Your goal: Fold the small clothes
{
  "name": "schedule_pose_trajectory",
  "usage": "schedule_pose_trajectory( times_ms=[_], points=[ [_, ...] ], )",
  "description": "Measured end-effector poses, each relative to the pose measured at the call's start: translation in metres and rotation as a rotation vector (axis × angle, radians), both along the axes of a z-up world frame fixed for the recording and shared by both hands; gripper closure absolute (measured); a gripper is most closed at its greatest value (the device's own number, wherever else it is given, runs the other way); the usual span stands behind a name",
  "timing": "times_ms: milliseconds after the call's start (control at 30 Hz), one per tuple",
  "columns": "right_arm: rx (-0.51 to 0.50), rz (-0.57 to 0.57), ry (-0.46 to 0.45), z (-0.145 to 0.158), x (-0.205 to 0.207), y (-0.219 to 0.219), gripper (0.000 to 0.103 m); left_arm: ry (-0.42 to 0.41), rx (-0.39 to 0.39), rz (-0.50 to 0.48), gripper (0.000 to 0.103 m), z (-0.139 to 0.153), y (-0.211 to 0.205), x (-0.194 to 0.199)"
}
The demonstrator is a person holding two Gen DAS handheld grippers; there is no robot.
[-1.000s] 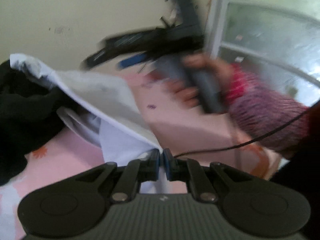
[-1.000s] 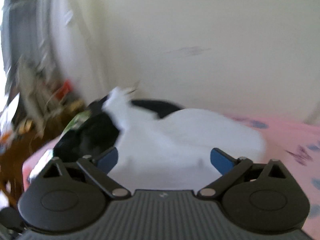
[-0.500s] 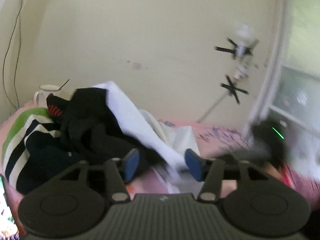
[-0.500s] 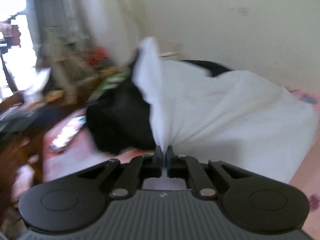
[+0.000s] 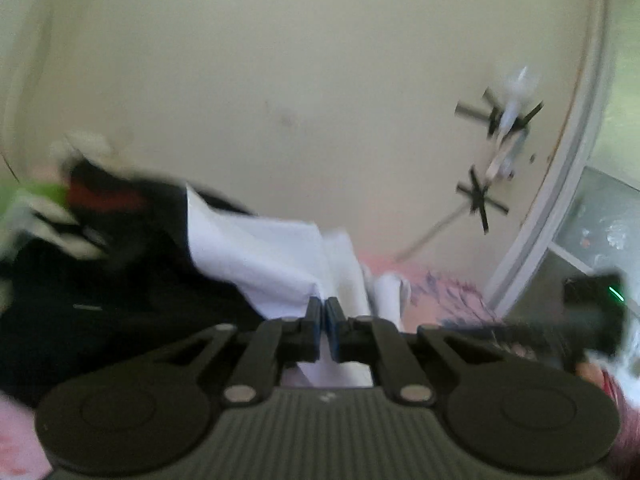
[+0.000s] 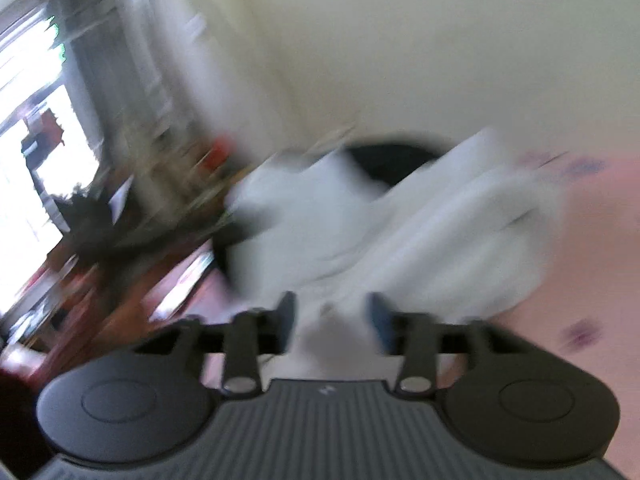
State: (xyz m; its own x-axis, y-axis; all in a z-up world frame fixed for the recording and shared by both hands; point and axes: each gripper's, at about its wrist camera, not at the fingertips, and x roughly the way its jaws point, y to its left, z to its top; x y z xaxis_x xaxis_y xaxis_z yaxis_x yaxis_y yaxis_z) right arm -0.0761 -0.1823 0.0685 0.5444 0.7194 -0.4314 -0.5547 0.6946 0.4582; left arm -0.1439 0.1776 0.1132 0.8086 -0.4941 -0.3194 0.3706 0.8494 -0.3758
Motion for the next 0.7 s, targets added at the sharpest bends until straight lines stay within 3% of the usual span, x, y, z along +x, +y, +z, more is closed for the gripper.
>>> schedule_pose_trajectory(
  times_ms=[100, 200, 267, 367, 400, 433, 500, 533, 600, 700],
  points=[
    [-0.059, -0.210, -0.053, 0.006, 0.035, -0.029, 0.039, -0.013, -0.010, 0.076, 0.099, 0.007, 0.038, -0.044],
    [-0.035, -0.340, -0.008, -0.007, 0.071, -0.050, 0.027, 0.053, 0.059, 0.169, 0.098, 0.003, 0.061, -0.068],
    [0.016, -0.382, 0.065, -0.020, 0.092, -0.057, 0.020, 0.068, 0.091, 0.206, 0.082, 0.007, 0.065, -0.076],
    [0.137, -0.366, 0.209, -0.044, 0.124, -0.063, 0.018, -0.012, 0.103, 0.219, 0.053, 0.022, 0.066, -0.077],
    [0.174, -0.356, 0.267, -0.053, 0.130, -0.060, 0.018, -0.043, 0.111, 0.207, 0.052, 0.029, 0.063, -0.070],
    [0.193, -0.352, 0.301, -0.060, 0.134, -0.058, 0.022, -0.060, 0.132, 0.191, 0.052, 0.035, 0.054, -0.060],
    [0.204, -0.319, 0.339, -0.070, 0.137, -0.053, 0.049, -0.088, 0.196, 0.153, 0.047, 0.042, 0.047, -0.031],
    [0.199, -0.288, 0.356, -0.072, 0.135, -0.047, 0.079, -0.094, 0.240, 0.138, 0.044, 0.044, 0.036, -0.011],
    [0.168, -0.288, 0.322, -0.065, 0.114, -0.049, 0.085, -0.079, 0.293, 0.098, 0.043, 0.041, 0.018, 0.026],
    [0.183, -0.236, 0.233, -0.043, 0.073, -0.057, 0.088, -0.032, 0.351, 0.017, 0.028, 0.030, -0.010, 0.080]
  ],
)
